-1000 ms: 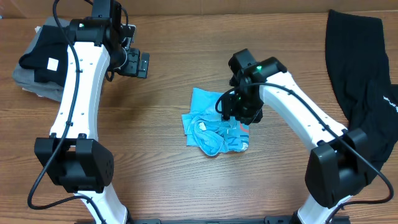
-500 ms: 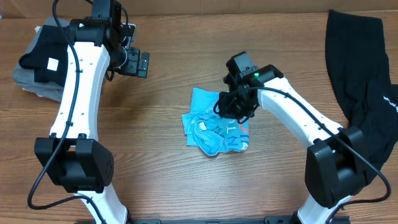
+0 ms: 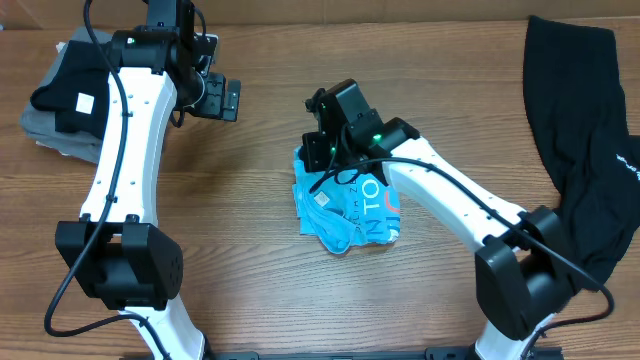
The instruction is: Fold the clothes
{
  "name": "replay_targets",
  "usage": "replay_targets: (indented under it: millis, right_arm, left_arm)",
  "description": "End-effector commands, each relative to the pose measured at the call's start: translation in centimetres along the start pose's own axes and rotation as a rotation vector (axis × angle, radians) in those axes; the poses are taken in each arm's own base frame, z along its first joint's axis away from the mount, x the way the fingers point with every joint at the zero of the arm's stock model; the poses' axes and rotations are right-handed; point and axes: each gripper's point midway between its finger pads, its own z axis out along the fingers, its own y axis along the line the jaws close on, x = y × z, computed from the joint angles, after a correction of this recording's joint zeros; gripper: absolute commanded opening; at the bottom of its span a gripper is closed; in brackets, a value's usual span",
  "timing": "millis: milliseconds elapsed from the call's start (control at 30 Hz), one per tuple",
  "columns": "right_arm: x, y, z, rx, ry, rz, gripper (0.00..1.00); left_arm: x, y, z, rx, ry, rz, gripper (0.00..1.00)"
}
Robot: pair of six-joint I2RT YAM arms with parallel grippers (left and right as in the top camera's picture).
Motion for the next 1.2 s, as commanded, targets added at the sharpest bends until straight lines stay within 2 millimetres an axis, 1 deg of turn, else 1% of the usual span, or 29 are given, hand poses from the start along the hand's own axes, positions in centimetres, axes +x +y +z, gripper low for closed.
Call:
replay_targets:
  millis: [0,33,67,100,133,200,233,267,300,367,433,533,633,667,733,800,833,900,933,1000,1167]
  right_arm:
    - [-1.0,-0.7,0.7,0.027,-0.023,0.003,0.66]
    - [-1.0,-0.7,0.6,0.023,-0.02,0.004,0.73]
    - [-1.0,-0.6,0.2,0.022,-0.017,0.006,0.76]
    - [-1.1,-0.4,-0.9,0.025,0.001,0.015,0.77]
    - [-1.0,-0.3,-1.8,0.033,0.017,0.022,0.75]
    - [-0.5,0.2,-3.6,0.049,0.049,0.009,0.74]
    - [0.0,0.2,-4.4,0.065,0.074,0.012,0.74]
    - [1.3,-0.1,-5.4,0.097,0.124,0.028,0.74]
    - [2.3,-0.3,-5.6,0.112,0.161,0.037,0.74]
    - [4.7,-1.1,-5.8,0.162,0.25,0.051,0.74]
    - [7.3,-2.5,-5.6,0.234,0.33,0.044,0.74]
    - [10.1,-4.1,-4.6,0.294,0.391,0.024,0.74]
    - [12.1,-5.0,-3.3,0.292,0.425,-0.003,0.71]
    - [13.2,-5.6,-2.7,0.297,0.44,-0.002,0.69]
    - [14.4,-6.4,-2.3,0.303,0.461,0.004,0.65]
    - [15.4,-6.9,-2.1,0.31,0.482,0.01,0.58]
    - [15.8,-6.9,-2.1,0.311,0.493,0.008,0.47]
    - [15.8,-6.5,-2.0,0.304,0.488,-0.006,0.26]
    - [15.5,-6.1,-2.0,0.299,0.482,-0.013,0.12]
    - [15.0,-5.5,-2.1,0.292,0.475,-0.022,0.08]
    - [13.5,-3.3,-3.1,0.273,0.462,-0.047,0.07]
  left_arm:
    - [-0.1,-0.2,0.3,0.021,0.002,-0.016,1.0]
    - [-0.1,-0.2,0.3,0.021,0.002,-0.016,1.0]
    - [-0.1,-0.2,0.3,0.021,0.002,-0.016,1.0]
    - [-0.1,-0.2,0.3,0.021,0.002,-0.016,1.0]
    - [-0.1,-0.2,0.3,0.021,0.002,-0.016,1.0]
    - [-0.1,-0.2,0.3,0.021,0.002,-0.016,1.0]
    - [-0.1,-0.2,0.3,0.021,0.002,-0.016,1.0]
    - [-0.1,-0.2,0.3,0.021,0.0,-0.016,1.0]
    - [-0.1,-0.2,0.3,0.021,0.0,-0.016,1.0]
    - [-0.2,-0.2,0.3,0.021,-0.002,-0.016,1.0]
    - [-0.2,-0.2,0.3,0.021,-0.002,-0.016,1.0]
    - [-0.3,-0.4,0.3,0.03,-0.007,-0.016,1.0]
    - [-0.4,-0.6,0.3,0.043,-0.013,-0.016,1.0]
    - [-0.4,-0.6,0.3,0.043,-0.013,-0.016,1.0]
    - [-0.4,-0.6,0.3,0.043,-0.013,-0.016,1.0]
    - [-0.4,-0.6,0.3,0.043,-0.013,-0.016,1.0]
    - [-0.4,-0.6,0.3,0.043,-0.013,-0.016,1.0]
    - [-0.4,-0.6,0.3,0.043,-0.013,-0.016,1.0]
    - [-0.4,-0.6,0.3,0.043,-0.014,-0.016,1.0]
    - [-0.4,-0.6,0.3,0.043,-0.013,-0.016,1.0]
    - [-0.5,-0.6,0.3,0.043,-0.014,-0.016,1.0]
